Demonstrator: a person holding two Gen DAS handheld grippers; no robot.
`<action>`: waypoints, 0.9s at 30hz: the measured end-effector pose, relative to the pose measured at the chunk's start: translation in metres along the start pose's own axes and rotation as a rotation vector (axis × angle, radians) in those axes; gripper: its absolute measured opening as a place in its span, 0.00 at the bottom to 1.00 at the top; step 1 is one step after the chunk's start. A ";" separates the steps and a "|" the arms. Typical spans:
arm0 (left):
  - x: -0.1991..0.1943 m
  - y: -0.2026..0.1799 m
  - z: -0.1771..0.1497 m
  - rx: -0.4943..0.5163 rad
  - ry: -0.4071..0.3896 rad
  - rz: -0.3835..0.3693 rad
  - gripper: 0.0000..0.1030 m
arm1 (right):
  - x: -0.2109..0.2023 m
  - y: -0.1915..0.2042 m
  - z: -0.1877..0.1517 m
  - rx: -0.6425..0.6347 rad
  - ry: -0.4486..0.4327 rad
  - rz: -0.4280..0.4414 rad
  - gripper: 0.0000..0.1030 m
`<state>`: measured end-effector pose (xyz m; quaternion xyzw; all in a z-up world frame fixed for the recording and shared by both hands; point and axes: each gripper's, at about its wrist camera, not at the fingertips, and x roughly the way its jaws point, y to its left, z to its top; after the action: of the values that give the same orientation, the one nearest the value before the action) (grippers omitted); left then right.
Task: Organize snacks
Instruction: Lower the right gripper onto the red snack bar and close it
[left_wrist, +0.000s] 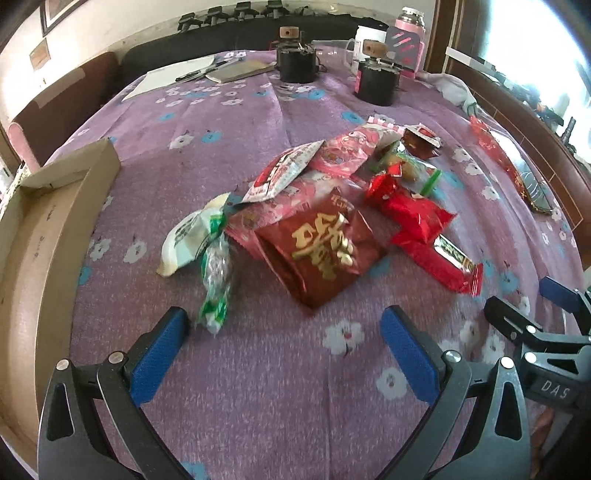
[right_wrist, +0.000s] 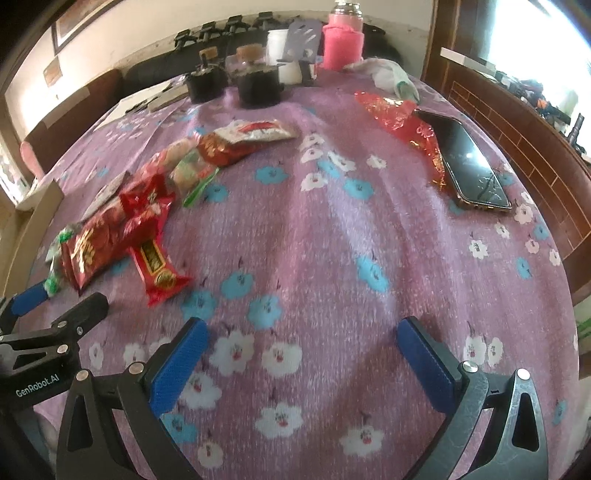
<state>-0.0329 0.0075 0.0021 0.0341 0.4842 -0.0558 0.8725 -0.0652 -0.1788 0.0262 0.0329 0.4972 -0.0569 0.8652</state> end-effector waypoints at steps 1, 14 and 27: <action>-0.001 -0.001 -0.001 -0.009 0.007 0.007 1.00 | 0.000 0.000 -0.001 -0.003 -0.004 0.001 1.00; -0.062 0.038 -0.009 -0.084 -0.091 -0.140 1.00 | -0.026 -0.002 -0.011 -0.010 -0.076 0.008 0.99; -0.088 0.122 0.017 -0.165 -0.126 -0.233 0.94 | -0.015 0.050 0.018 -0.142 -0.083 0.200 0.73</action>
<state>-0.0487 0.1324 0.0868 -0.0977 0.4323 -0.1187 0.8885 -0.0502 -0.1299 0.0480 0.0187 0.4578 0.0636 0.8866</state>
